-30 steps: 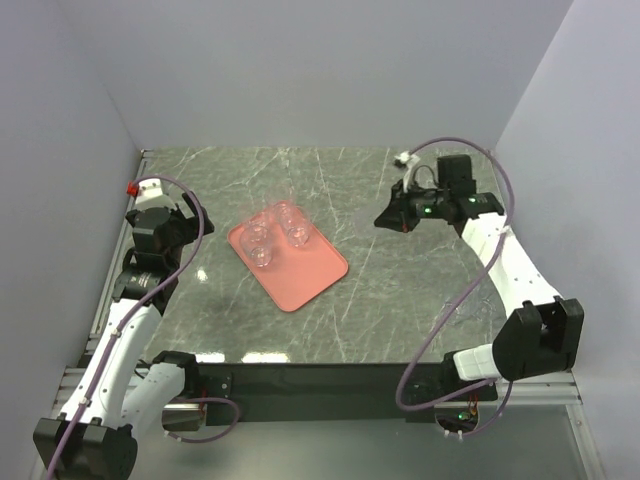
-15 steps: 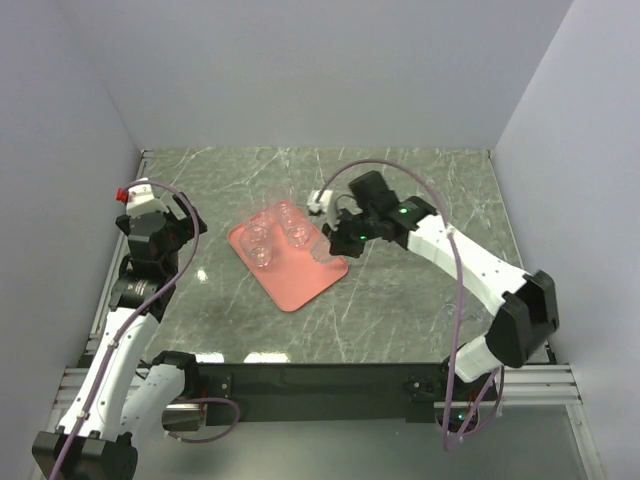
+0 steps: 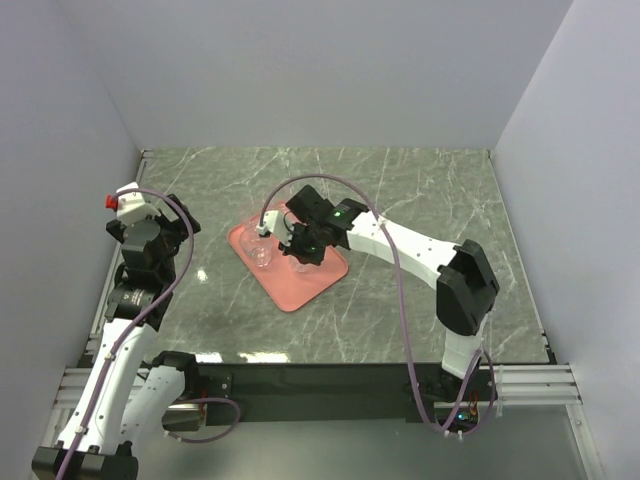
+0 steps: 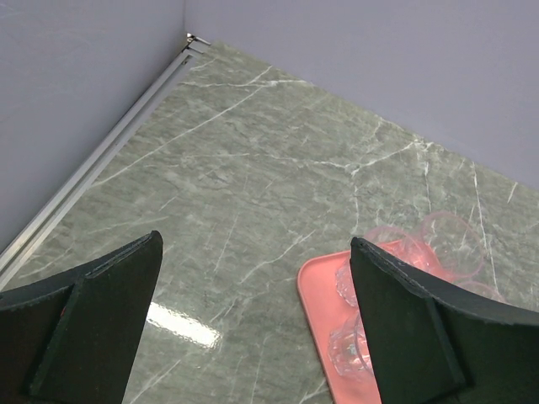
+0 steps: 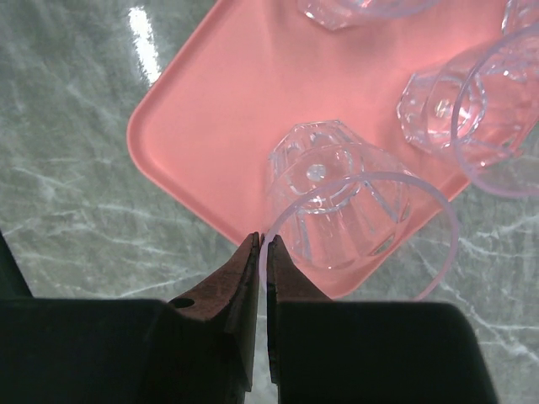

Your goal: Place the glasses into the tray

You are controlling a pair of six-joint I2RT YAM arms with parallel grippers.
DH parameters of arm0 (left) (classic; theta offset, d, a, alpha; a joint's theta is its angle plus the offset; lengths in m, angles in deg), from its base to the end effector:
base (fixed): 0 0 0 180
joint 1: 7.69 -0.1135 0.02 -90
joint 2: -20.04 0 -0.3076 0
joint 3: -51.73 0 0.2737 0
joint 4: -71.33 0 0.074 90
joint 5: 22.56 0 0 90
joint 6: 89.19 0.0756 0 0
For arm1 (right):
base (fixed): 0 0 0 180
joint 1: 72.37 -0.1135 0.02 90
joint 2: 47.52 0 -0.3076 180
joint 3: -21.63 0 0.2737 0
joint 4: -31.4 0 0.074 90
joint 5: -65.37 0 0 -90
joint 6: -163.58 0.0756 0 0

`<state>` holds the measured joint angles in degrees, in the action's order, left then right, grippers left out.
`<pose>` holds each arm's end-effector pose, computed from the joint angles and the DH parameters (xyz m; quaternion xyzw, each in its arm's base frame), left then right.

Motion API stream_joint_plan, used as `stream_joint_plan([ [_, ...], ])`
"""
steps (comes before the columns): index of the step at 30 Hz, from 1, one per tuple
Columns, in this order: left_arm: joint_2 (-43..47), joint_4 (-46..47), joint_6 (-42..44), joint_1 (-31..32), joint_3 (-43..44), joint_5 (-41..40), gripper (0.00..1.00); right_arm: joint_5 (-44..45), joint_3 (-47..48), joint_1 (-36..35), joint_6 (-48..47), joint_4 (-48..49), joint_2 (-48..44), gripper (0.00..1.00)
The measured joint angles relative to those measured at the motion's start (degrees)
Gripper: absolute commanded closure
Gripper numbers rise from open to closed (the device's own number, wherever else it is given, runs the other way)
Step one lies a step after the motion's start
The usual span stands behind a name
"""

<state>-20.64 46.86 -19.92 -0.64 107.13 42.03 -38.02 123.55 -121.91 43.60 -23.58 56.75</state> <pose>0.1942 0.0087 0.3595 -0.2296 0.7237 0.0123 0.6507 0.2780 0.3529 0.2762 -0.6348 0.7117 0.1577 0.2563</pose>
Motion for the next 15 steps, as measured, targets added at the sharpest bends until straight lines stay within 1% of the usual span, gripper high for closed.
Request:
stream_joint_plan([
  [8,1.03,0.00,0.00,-0.02,-0.42,-0.66,0.01,2.27,5.97,-2.01,0.37,-1.07,5.99,0.99],
  [15,1.86,0.37,0.00,-0.02,-0.42,-1.46,0.01,3.37,9.18,-2.47,0.55,-1.86,10.05,0.96],
])
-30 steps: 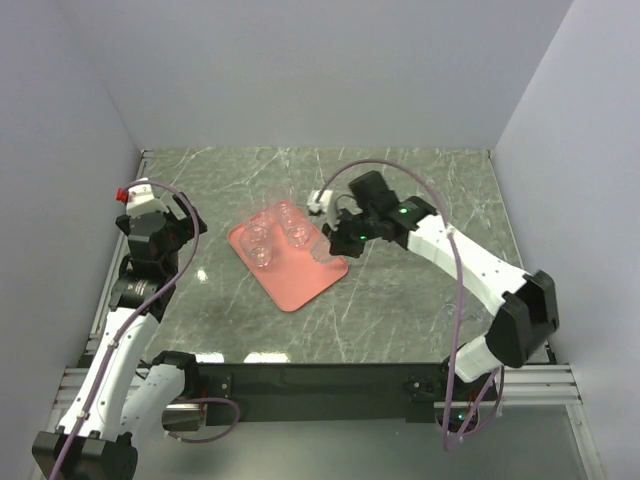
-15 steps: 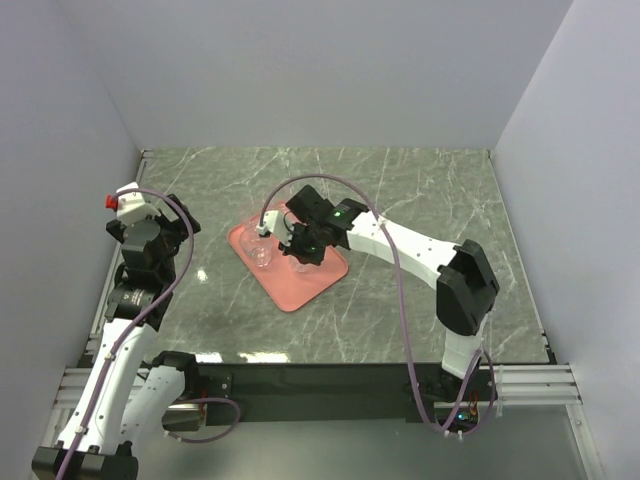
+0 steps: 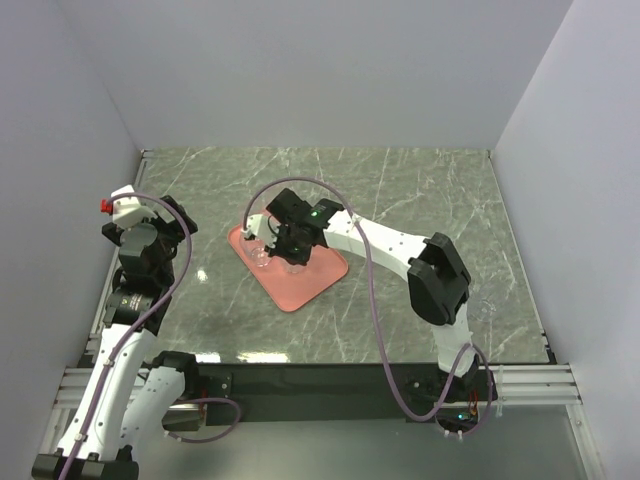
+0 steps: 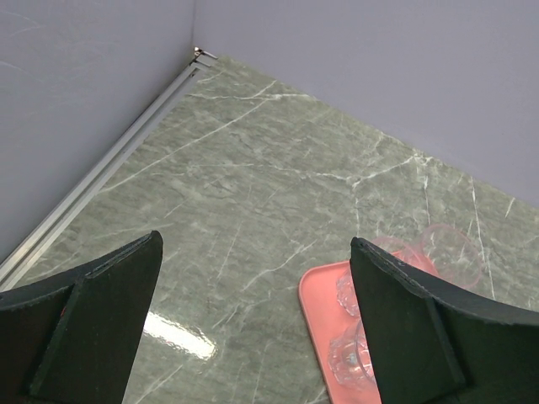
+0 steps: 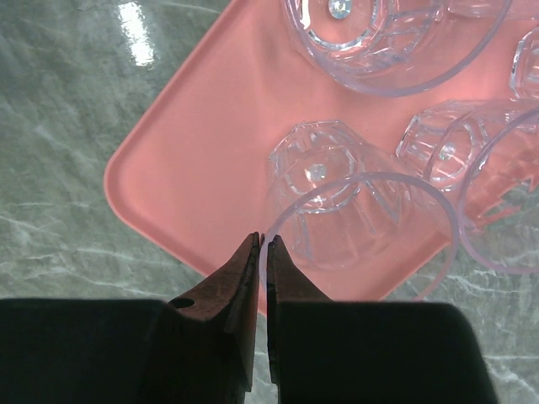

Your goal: Place the glasses into the tray

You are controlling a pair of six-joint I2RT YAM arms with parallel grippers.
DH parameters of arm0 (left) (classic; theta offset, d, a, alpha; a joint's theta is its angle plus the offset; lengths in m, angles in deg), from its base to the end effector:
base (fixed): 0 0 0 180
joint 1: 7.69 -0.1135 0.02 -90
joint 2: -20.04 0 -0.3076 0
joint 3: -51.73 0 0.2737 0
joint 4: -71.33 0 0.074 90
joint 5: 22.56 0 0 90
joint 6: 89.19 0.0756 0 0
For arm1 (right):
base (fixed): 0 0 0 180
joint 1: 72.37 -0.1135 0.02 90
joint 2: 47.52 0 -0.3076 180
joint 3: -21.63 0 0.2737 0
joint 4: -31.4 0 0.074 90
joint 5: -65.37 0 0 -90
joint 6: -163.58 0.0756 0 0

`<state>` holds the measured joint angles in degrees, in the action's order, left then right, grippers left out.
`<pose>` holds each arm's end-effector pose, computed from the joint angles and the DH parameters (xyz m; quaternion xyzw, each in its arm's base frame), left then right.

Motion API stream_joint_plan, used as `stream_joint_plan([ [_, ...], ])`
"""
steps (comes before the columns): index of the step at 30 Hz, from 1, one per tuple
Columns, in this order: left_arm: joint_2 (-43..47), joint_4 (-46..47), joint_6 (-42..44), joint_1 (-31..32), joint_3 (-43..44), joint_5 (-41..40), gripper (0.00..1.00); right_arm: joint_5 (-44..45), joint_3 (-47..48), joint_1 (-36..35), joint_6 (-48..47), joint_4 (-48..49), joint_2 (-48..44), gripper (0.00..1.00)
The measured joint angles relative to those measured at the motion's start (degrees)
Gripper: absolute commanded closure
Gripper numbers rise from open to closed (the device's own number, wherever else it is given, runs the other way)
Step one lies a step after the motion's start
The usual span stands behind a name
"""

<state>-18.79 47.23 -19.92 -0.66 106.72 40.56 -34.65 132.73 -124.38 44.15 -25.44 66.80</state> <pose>0.1861 0.0115 0.3630 -0.2390 0.7103 0.0171 0.6619 0.2937 0.3975 0.2498 -0.6449 0.7147 0.1331 0.2358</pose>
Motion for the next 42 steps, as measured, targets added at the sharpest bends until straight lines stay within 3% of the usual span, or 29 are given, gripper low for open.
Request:
stream_joint_plan([
  [17,0.13,0.04,0.02,0.00,0.00,0.02,0.01,1.88,4.15,-1.18,0.28,-1.20,3.67,0.84],
  [31,0.13,0.04,0.02,0.00,0.00,0.02,0.01,2.49,4.96,-1.38,0.35,-1.90,3.50,0.62],
  [42,0.39,0.07,0.02,0.00,0.00,0.04,0.00,0.96,1.95,-1.38,-2.91,-3.89,-9.86,0.59],
])
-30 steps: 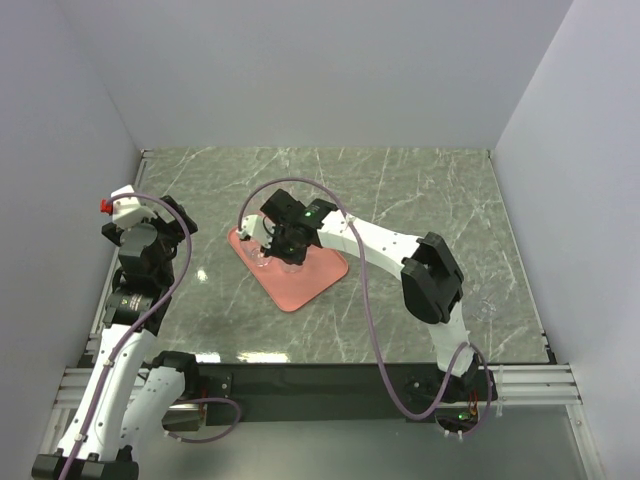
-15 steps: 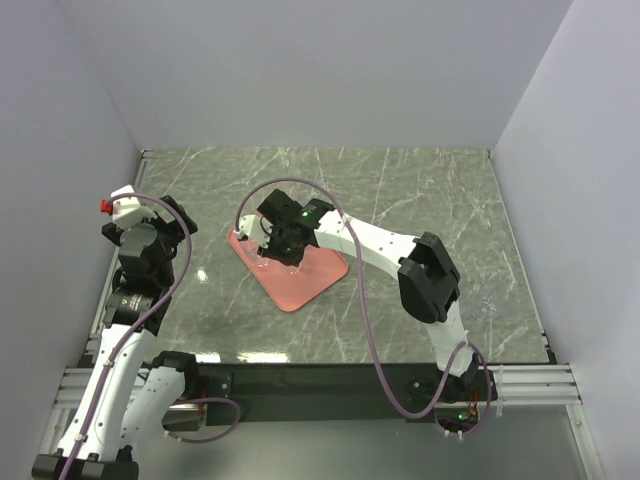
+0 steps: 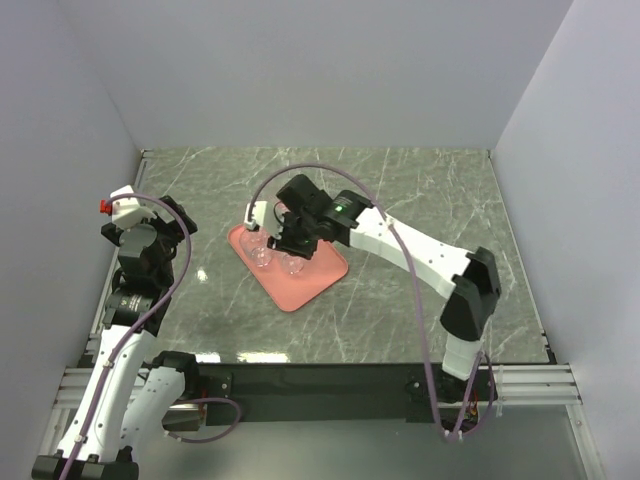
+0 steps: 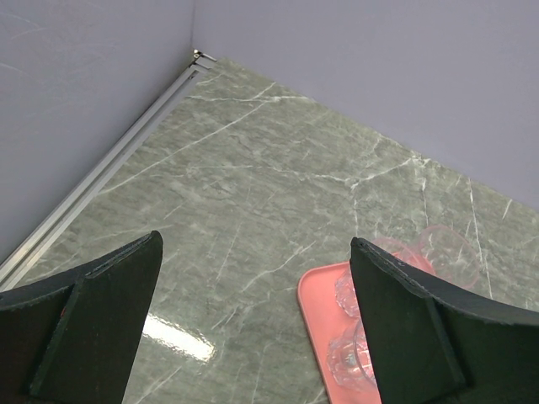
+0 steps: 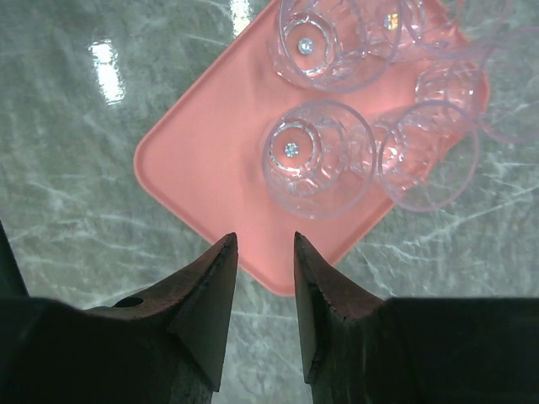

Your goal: Place the glasses into the tray

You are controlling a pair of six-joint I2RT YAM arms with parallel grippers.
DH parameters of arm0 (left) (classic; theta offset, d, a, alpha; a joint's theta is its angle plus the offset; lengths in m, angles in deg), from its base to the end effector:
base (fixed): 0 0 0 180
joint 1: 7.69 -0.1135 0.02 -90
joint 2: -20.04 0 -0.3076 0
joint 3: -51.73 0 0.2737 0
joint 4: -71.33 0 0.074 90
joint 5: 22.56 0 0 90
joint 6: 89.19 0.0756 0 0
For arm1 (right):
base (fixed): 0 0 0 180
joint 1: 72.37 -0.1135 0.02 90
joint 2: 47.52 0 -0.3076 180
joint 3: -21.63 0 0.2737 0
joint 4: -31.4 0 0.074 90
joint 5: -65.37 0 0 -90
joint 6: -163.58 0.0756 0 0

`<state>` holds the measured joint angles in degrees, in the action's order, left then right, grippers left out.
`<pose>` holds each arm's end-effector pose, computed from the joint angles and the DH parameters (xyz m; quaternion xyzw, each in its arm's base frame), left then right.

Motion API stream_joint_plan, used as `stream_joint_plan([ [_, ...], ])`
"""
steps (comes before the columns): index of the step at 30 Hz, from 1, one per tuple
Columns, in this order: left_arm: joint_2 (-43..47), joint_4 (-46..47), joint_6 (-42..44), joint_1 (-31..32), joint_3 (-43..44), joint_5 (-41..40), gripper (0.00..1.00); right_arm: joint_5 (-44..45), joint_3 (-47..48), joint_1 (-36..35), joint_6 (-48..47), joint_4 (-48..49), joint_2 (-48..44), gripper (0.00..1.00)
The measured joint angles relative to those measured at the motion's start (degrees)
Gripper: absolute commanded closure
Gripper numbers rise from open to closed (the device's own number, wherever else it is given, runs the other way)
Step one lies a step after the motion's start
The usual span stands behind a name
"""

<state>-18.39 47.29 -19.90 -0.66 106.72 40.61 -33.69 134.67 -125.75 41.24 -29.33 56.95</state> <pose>0.1845 0.0116 0.3643 -0.2390 0.7078 0.0155 0.6646 0.2641 0.3753 0.3347 -0.6602 0.6738 0.1325 0.3042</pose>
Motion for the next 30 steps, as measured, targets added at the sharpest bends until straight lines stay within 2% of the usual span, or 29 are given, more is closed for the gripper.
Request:
stream_joint_plan([
  [7,-0.02,0.02,0.02,0.00,0.00,0.44,0.00,0.44,-7.93,0.59,-1.95,-0.52,-7.56,0.60],
  [11,-0.02,0.02,0.02,0.00,0.00,0.98,0.01,-0.31,-12.48,3.91,-2.43,-1.40,-10.60,0.60],
  [20,-0.04,0.42,0.02,-0.04,0.00,2.08,0.01,-6.23,-23.61,26.67,-3.91,-2.23,-24.90,0.59],
  [24,-0.04,0.42,0.02,-0.04,0.00,2.45,0.01,-7.80,-30.12,32.59,-6.40,-3.87,-30.80,0.57],
  [30,-0.07,0.42,0.02,-0.04,0.00,3.02,0.01,-8.37,-37.53,42.49,-12.39,-7.43,-34.64,0.56],
])
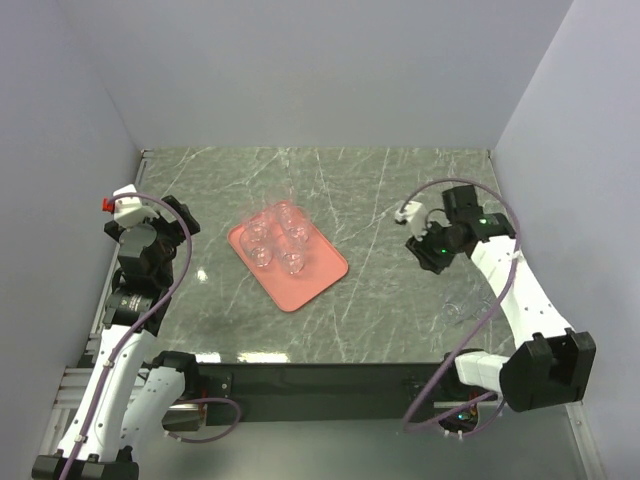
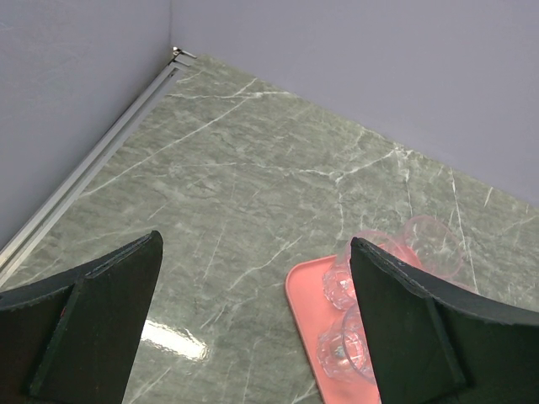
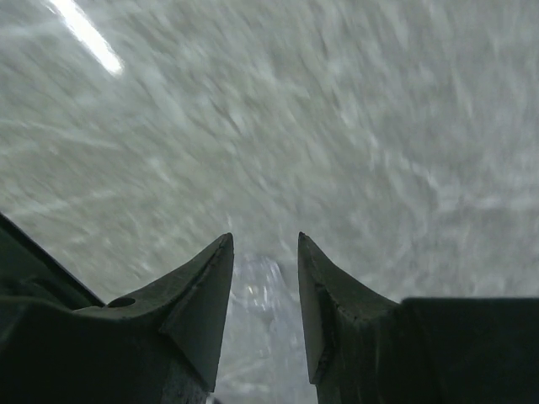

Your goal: Place the glasses into the tray

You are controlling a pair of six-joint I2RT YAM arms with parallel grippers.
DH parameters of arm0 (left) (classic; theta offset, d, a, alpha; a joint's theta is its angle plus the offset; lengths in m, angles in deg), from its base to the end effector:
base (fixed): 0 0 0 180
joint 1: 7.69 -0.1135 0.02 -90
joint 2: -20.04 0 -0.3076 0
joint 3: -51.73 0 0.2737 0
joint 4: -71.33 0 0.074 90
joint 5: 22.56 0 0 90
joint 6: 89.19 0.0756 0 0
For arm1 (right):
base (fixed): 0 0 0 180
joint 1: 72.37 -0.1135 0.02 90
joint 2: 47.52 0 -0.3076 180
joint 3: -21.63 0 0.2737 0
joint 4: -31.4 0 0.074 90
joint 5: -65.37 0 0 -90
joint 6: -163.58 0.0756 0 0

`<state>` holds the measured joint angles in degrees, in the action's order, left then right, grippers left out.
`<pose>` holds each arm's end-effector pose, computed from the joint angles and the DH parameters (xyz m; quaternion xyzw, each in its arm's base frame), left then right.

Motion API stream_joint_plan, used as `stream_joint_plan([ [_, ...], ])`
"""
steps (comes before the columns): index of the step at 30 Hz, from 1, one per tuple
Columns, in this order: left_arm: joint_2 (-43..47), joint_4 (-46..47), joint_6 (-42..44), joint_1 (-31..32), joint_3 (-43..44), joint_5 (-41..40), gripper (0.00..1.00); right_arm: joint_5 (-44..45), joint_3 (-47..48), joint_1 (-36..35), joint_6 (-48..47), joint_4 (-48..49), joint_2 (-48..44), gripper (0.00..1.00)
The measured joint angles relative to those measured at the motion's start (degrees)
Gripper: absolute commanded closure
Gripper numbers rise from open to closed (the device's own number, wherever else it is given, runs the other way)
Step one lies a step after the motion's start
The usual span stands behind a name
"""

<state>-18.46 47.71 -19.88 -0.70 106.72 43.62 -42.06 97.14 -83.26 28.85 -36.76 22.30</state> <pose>0.1861 0.0079 0.3649 -0.2231 0.7120 -0.0047 0.6657 0.2449 0.0702 0.2998 -0.4798 0.8324 0.0723 0.2678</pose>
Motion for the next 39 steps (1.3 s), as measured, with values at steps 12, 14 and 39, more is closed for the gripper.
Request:
stream_joint_plan([
  [12,-0.02,0.00,0.00,0.00,0.00,0.63,0.01,0.52,-1.92,17.49,-14.03,-7.32,-0.07,0.56],
  [14,-0.02,0.00,0.00,-0.02,0.00,0.66,0.00,0.52,-2.21,19.15,-15.80,-8.22,0.31,0.56],
  [39,-0.37,0.02,0.00,-0.04,0.00,1.07,0.01,2.21,-4.37,21.07,-21.05,-8.07,8.33,0.58],
])
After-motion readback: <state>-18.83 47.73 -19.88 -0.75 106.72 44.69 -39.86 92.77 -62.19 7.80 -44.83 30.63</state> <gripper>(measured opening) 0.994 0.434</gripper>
